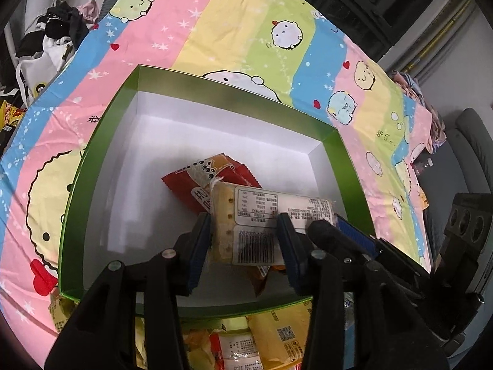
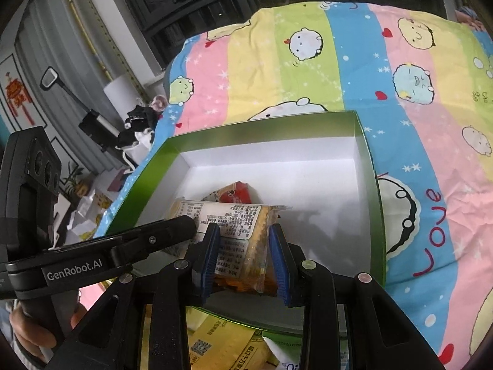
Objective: Organize snacks
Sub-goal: 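Carry the biscuit packet over the green box with the left gripper, then open the left gripper to drop the biscuit packet into the box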
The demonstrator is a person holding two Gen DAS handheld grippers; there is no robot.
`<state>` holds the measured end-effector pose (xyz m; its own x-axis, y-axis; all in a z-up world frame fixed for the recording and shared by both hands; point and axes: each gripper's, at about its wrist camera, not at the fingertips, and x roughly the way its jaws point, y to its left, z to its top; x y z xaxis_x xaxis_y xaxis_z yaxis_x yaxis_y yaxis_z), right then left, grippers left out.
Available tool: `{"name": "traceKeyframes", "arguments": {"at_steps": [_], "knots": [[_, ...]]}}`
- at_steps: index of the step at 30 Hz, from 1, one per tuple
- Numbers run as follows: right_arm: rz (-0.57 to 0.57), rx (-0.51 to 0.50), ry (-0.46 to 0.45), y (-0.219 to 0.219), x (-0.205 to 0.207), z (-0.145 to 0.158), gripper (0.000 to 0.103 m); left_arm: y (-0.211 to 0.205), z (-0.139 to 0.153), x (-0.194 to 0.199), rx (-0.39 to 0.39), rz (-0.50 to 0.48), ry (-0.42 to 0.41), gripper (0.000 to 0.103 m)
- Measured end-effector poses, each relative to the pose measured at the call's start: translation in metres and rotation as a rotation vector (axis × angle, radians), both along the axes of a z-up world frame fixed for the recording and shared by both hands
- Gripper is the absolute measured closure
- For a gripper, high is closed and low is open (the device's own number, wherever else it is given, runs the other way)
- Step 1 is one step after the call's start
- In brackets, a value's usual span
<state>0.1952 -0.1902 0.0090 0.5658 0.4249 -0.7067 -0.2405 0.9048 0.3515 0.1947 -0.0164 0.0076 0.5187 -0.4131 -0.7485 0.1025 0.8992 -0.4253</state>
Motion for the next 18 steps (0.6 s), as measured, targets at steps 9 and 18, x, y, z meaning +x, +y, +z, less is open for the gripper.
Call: {"name": "traceKeyframes", "arguments": {"at_steps": [9, 18], "knots": [[-0.058, 0.027, -0.019, -0.019, -0.009, 0.011, 0.051, 0.015, 0.019, -0.010, -0.004, 0.046, -0.041, 0.034], [-0.066, 0.043, -0.040, -0.037, -0.042, 0.030, 0.051, 0.038, 0.042, -0.050, -0.015, 0.075, -0.102, 0.028]]}}
